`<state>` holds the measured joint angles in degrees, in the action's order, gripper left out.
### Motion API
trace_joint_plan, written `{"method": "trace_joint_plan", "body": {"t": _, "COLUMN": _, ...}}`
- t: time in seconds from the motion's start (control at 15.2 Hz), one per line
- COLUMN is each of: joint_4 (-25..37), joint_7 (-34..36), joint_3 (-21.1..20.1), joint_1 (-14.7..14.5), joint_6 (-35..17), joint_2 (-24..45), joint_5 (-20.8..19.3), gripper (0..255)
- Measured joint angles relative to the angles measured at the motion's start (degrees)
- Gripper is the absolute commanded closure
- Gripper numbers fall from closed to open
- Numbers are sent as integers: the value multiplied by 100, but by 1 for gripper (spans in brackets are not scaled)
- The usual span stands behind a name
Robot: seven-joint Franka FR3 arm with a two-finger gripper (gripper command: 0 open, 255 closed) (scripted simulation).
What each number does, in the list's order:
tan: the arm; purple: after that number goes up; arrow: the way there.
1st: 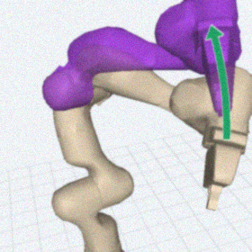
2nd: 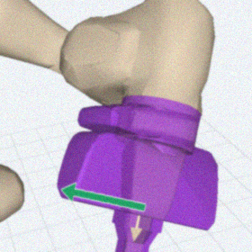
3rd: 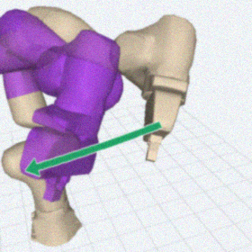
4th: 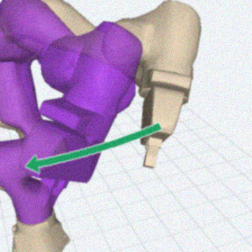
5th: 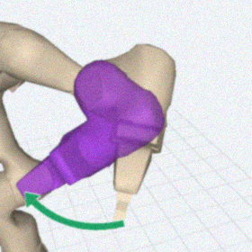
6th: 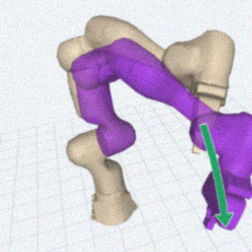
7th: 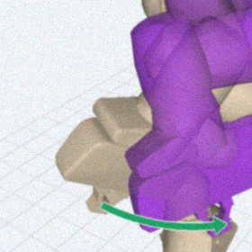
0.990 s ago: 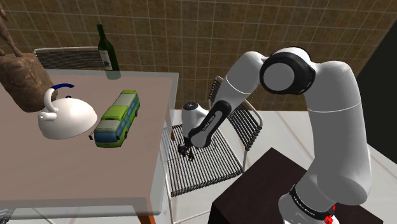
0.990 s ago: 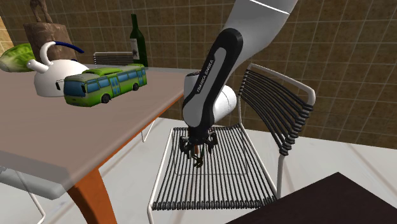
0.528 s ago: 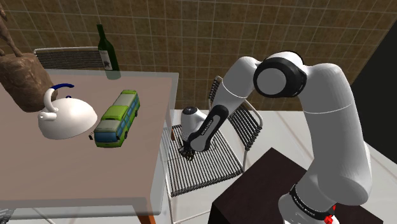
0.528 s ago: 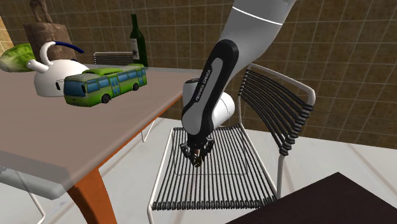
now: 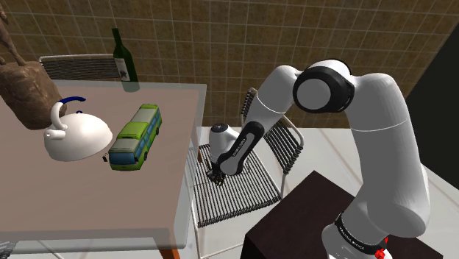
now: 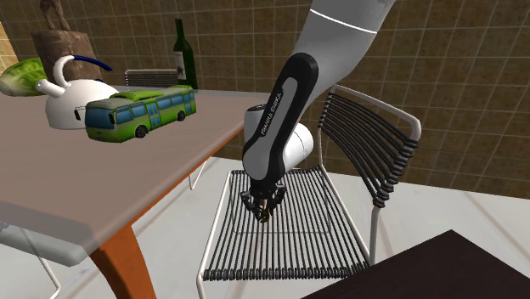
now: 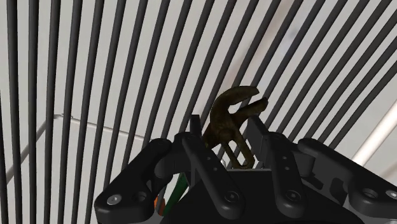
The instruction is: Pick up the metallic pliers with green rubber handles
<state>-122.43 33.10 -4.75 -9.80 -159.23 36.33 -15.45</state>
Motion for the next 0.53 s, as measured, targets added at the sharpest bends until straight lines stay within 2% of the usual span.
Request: {"method": "trace_joint_plan", "body": {"t": 0.53, "joint_4": -179, "joint_7": -123, "joint_3": -122, "joint_1": 141, "joint_6": 365, "joint_2": -508, "joint_5": 120, "gripper": 255}}
